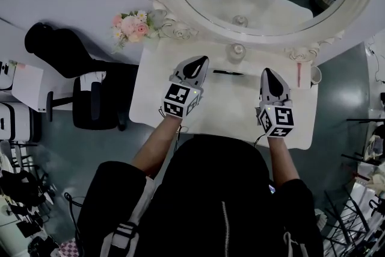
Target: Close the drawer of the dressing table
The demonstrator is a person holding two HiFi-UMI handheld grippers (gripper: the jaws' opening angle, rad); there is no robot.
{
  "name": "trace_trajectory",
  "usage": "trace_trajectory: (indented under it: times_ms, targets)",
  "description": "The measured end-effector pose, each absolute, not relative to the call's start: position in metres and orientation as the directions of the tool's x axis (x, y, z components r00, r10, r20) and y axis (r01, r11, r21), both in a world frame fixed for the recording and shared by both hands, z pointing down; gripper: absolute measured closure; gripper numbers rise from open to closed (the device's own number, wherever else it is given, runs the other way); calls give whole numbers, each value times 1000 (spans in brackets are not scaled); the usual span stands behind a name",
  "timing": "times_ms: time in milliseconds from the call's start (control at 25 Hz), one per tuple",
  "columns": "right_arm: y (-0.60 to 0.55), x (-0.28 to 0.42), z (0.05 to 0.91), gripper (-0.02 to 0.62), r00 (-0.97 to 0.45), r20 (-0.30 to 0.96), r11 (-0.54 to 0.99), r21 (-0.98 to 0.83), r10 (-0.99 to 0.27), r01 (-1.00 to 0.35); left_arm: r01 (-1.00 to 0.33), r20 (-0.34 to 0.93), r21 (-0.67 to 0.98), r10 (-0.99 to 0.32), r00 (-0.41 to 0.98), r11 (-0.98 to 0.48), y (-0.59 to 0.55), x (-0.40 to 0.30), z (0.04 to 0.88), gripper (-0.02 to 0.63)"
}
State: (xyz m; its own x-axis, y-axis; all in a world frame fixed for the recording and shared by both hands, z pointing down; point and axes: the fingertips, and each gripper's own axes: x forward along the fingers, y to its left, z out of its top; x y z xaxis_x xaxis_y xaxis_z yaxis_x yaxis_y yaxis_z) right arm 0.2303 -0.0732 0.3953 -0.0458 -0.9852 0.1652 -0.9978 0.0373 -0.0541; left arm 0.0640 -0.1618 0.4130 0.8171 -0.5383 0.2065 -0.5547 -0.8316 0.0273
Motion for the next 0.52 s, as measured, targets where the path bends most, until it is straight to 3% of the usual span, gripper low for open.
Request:
trace_trajectory:
  times_ms: [520]
  targets:
    - [-74,226,399,606,-54,170,44,-60,-984,-997,-563,212,28,-546,811,-826,-163,60,417,603]
